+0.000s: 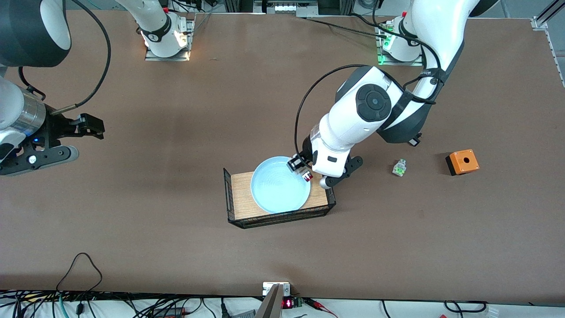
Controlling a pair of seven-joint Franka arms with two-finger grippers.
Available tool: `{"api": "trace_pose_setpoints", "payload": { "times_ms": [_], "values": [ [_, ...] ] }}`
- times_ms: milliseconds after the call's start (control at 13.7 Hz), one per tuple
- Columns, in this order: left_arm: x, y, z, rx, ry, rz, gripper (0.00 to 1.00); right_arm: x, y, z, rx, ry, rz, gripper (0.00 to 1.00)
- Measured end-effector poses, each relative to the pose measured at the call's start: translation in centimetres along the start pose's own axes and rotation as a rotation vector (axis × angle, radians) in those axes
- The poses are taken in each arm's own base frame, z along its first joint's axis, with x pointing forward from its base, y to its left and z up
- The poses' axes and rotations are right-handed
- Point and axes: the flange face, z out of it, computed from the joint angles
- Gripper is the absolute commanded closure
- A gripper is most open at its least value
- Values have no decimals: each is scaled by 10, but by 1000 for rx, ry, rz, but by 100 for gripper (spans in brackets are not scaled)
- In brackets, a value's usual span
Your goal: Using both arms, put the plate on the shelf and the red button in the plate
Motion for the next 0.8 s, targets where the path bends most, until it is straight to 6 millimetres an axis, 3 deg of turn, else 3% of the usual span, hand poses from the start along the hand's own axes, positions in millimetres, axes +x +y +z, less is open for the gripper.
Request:
{"api": "trace_pose_setpoints", "payload": {
  "times_ms": [219,583,801],
  "values": [
    [3,-2,15,7,-2,-5,100,-18,5,8,8,48,11,0],
    [1,-2,42,29,12,0,100,-67,27,31,5,71,64,0],
    [1,-2,46,25,14,1,100,-91,41,27,63,112,117,0]
  ]
}}
